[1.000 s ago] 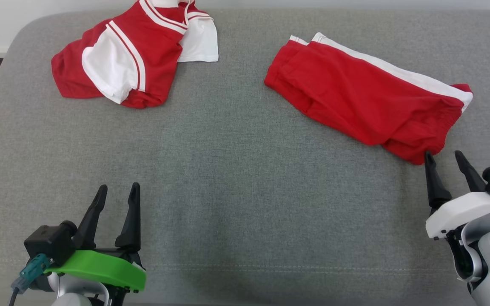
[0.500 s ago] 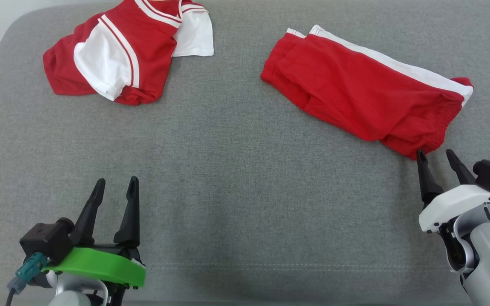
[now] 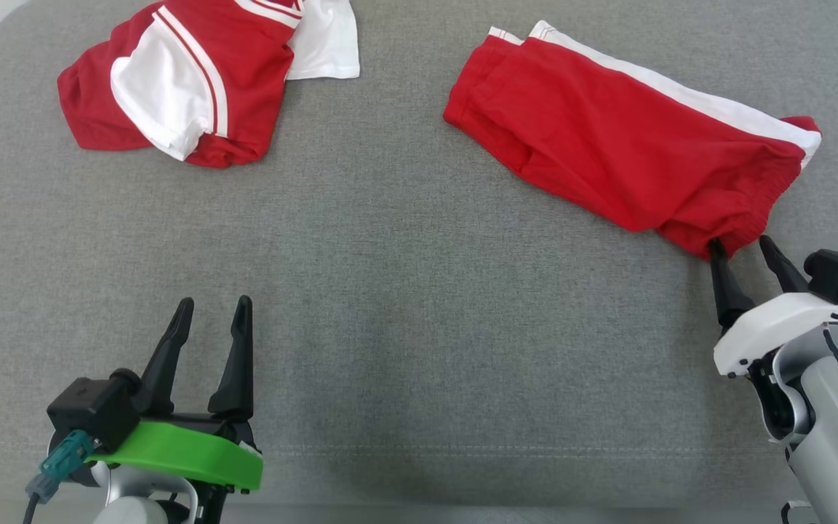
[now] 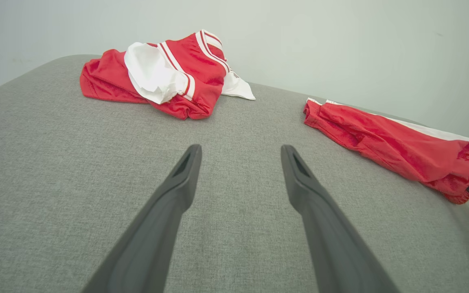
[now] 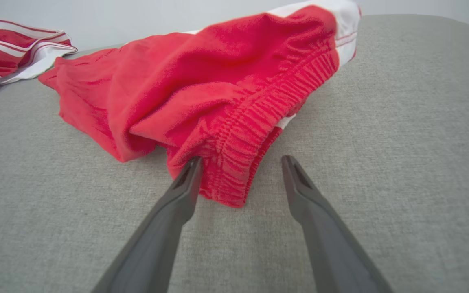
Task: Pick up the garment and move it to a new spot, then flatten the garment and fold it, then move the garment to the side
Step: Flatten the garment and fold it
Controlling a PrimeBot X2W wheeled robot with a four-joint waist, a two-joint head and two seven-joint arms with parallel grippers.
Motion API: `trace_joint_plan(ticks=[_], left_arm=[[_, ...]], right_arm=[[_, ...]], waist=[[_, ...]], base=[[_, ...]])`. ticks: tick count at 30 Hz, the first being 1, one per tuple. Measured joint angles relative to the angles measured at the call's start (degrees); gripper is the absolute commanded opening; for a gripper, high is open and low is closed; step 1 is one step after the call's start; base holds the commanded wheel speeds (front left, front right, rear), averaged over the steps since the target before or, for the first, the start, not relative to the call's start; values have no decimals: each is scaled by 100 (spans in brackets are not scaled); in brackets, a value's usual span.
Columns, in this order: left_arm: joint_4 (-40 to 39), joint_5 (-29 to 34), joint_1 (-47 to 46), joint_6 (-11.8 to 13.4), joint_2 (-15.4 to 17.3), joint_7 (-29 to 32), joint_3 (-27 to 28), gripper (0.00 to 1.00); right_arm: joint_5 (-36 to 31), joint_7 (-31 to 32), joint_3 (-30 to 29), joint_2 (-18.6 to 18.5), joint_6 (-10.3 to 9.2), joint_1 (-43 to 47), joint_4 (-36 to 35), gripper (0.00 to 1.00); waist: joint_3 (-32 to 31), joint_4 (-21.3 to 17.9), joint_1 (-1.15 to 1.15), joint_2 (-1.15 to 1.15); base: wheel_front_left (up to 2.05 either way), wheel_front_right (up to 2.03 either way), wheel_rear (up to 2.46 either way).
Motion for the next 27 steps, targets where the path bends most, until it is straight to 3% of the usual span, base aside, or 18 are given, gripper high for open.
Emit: trace_joint_plan(ticks=[8,9,10,11,20,27], left_arm=[[-1,43,0,0,-52,49,70,100],[-2,44,0,0,-64,52,77,100],[-2,46,0,0,-81,75,88,100],[-4,48,0,0,-105,88,102,100],[-45,67,114,0,-172,125,290,100],[-129,155,122,0,-194,192,257,100]], right_arm=[[-93,-1,216,144,151,-335,250,100],[-93,-12,220,148,175,-357,283,80],[-93,-15,229,149,208,-371,305,35],[-93,-15,247,149,238,-374,332,0],[-115,49,399,45,515,-424,593,0],[-74,196,188,-469,604,-545,781,0]], waist=[[50,85,0,0],[51,90,0,0],[49,95,0,0],[48,99,0,0],[48,21,0,0],[41,-93,0,0]], base=[[0,0,0],[0,0,0],[0,0,0],[0,0,0],[0,0,0],[0,0,0]])
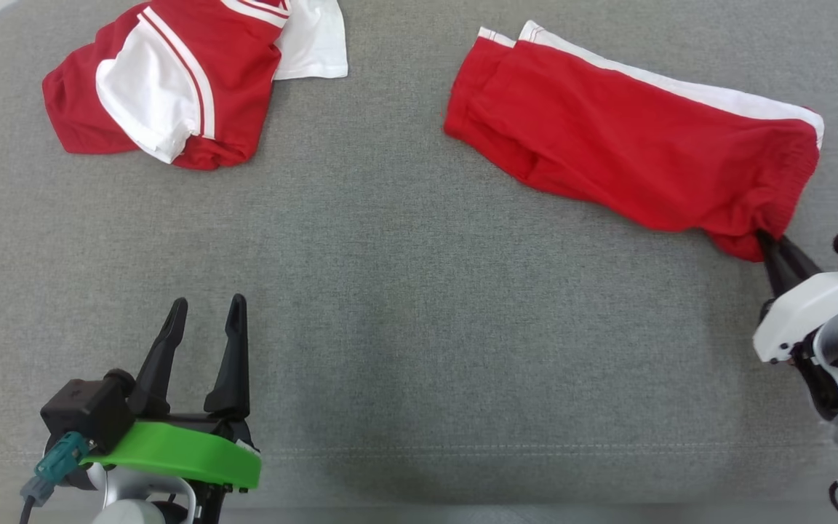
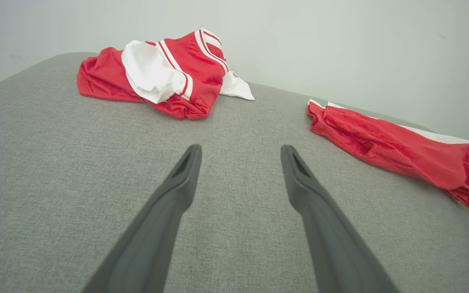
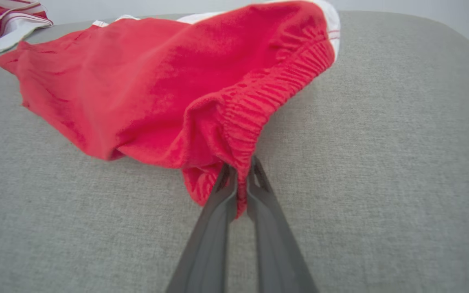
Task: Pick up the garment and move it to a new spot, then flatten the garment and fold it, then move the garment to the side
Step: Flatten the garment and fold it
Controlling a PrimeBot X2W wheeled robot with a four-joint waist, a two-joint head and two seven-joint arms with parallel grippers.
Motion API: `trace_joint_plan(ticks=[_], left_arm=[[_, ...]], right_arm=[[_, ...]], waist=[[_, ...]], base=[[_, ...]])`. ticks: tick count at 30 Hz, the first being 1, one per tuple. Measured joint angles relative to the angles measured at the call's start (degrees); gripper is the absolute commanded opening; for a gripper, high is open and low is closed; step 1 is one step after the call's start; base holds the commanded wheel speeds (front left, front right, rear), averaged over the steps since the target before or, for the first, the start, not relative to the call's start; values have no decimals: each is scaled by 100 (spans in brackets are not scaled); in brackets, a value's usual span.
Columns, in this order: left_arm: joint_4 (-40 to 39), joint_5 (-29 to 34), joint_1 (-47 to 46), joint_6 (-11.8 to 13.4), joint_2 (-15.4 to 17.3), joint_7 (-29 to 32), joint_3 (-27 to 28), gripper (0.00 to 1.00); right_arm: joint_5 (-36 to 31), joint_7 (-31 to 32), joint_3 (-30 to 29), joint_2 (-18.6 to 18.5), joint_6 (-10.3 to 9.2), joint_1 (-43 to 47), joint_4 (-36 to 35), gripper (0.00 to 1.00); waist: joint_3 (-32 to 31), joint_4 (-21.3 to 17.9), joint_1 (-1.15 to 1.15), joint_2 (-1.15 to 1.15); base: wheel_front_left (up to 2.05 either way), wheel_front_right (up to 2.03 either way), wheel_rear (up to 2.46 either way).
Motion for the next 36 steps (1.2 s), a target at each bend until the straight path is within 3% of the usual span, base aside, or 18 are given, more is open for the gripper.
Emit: trace_joint_plan(ticks=[15,34,36], left_arm=[[-47,102,15,0,-32,100,65,100],[-214,197,99,1,-65,259,67,100],[-224,198,99,1,-70,265,2,100]], right_arm=[[297,950,227,-482,243,-64,240,0],[190,1975,486,-1374,244,-208,53,0],[185,2041,485,-1390,244,-208,52,44]], waist=[[-10,-118,0,0],[-132,-467,0,0],[-141,-481,0,0]], base=[[0,0,0],[0,0,0],[0,0,0]])
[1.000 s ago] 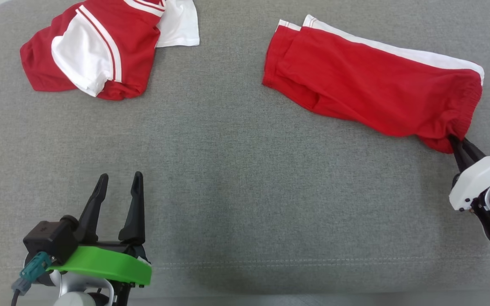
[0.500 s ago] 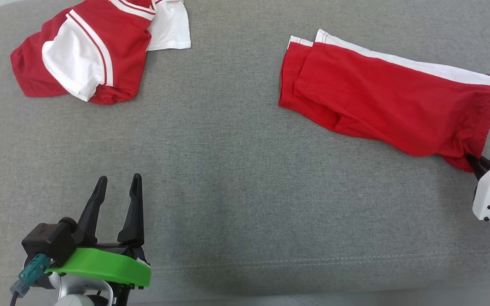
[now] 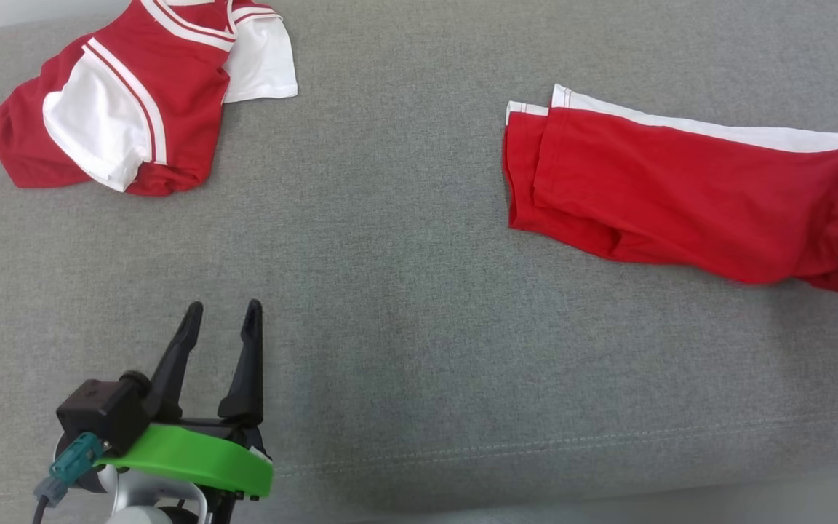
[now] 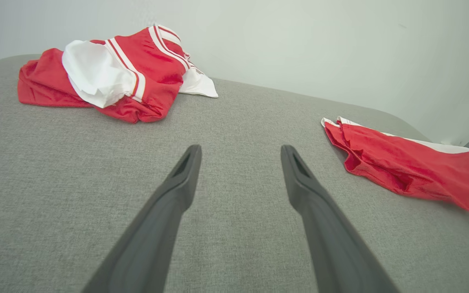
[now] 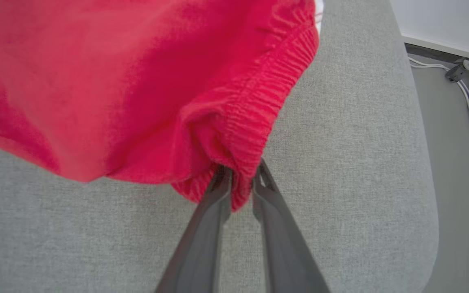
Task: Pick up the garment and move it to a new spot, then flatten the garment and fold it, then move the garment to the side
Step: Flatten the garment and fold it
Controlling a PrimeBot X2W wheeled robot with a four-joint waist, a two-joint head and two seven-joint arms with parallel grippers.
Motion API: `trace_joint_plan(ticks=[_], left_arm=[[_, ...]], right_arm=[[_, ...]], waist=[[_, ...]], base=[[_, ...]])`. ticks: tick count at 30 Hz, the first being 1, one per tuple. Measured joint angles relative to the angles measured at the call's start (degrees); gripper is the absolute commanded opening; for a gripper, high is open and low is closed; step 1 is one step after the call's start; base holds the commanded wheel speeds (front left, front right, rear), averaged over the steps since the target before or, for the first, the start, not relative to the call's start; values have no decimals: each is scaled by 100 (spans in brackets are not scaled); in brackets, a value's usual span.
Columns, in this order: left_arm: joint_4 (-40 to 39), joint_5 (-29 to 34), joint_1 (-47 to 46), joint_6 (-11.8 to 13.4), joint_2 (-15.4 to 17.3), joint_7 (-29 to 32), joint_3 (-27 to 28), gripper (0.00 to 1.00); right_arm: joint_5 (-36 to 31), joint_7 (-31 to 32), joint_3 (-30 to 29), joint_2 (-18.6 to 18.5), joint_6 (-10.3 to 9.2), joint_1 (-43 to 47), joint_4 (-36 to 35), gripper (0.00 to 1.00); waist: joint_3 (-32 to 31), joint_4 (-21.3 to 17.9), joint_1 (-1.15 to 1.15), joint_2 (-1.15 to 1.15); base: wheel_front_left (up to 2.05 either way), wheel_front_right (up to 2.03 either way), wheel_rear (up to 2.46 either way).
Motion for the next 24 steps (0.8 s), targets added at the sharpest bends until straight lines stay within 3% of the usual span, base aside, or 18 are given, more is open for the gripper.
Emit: trace_joint_plan(ticks=[1,9,18,24], left_arm=[[-1,7,0,0,-5,21,-27,100],[-12,36,5,0,-51,73,25,100],[-85,41,15,0,-71,124,131,100],[-154,35,32,0,-124,141,168,100]], right_arm=[[1,43,0,23,0,1,-4,100],[14,126,30,223,-21,12,-158,100],[26,-216,-204,312,-374,40,-701,100],[366,-671,-539,687,-652,277,-1136,100]], waist=[[-4,-5,0,0],[-40,-95,0,0],[-91,-335,0,0],[-138,-547,0,0]], base=[[0,0,0],[0,0,0],[0,0,0],[0,0,0]])
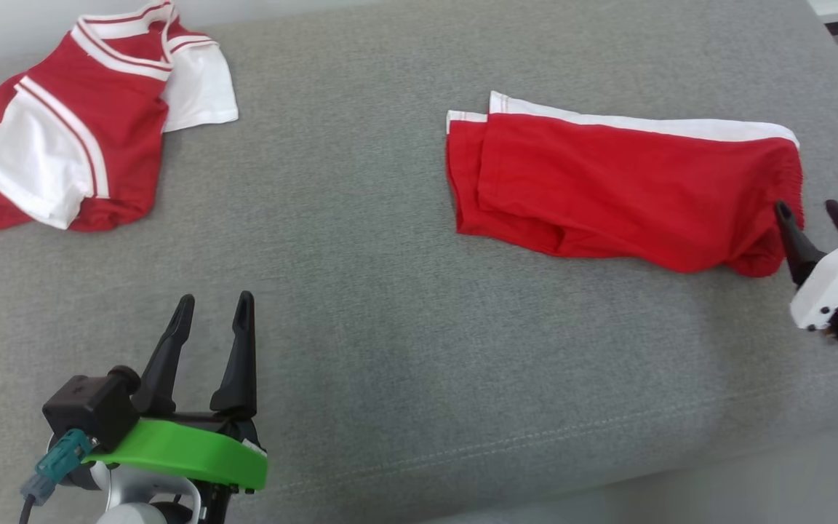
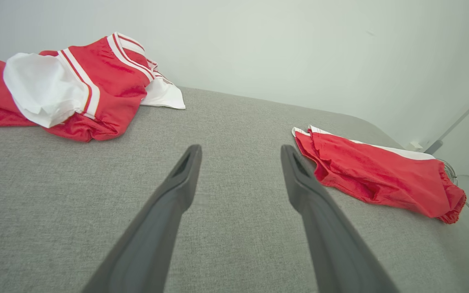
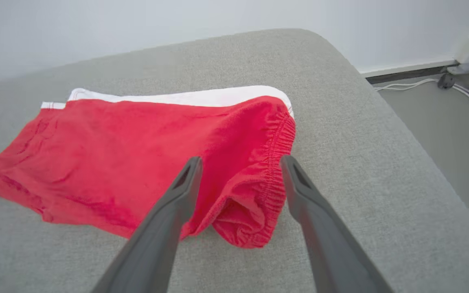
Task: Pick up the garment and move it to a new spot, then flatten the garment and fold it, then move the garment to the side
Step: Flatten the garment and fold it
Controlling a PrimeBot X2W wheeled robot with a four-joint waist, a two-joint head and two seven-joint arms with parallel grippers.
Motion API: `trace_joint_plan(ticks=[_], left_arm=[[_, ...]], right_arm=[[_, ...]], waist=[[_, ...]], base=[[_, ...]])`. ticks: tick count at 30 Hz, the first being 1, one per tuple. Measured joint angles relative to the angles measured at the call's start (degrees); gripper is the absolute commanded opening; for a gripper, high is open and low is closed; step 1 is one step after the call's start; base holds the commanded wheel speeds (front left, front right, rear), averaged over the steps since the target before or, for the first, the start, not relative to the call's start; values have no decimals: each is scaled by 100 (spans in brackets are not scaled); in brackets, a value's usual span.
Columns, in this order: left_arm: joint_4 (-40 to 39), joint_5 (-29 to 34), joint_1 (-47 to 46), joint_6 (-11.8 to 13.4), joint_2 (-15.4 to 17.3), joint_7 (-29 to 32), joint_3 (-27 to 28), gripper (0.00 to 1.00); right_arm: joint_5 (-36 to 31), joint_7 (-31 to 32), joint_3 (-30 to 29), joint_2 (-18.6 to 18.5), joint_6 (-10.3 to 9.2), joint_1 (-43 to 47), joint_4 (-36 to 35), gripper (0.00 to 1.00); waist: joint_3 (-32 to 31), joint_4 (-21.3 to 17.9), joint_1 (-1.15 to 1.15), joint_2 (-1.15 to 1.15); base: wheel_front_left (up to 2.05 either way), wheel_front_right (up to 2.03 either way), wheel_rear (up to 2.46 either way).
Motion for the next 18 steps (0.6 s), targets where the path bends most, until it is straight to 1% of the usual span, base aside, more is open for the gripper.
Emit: trace_joint_plan(ticks=[2,5,6,7,12,13,16,18], left_arm=[[-15,0,0,0,-8,9,5,100],[-34,1,3,0,-12,51,2,100],[-58,5,4,0,-16,85,-10,100],[-73,5,4,0,-15,105,-16,100],[-111,25,3,0,-13,201,-66,100],[-114,33,3,0,-11,202,-62,100],[-160,45,3,0,-10,231,-60,100],[-166,54,3,0,-11,265,-80,100]], right_arm=[[411,-188,-289,332,-105,152,-90,100],[1077,-353,-611,880,-118,485,-138,100],[1326,-480,-725,1146,-125,789,-131,100],[1450,-544,-804,1263,-126,926,-119,100],[2040,-823,-1084,1785,-100,1260,-116,100],[2118,-860,-1128,1859,-58,1283,-120,100],[2272,-938,-1198,1975,13,1297,-155,100],[2353,-988,-1238,2017,94,1294,-207,100]], waist=[[-12,-78,0,0],[-25,-189,0,0],[-28,-252,0,0],[-24,-278,0,0],[32,-345,0,0],[43,-350,0,0],[75,-359,0,0],[92,-355,0,0]], base=[[0,0,0],[0,0,0],[0,0,0],[0,0,0],[0,0,0],[0,0,0],[0,0,0],[0,0,0]])
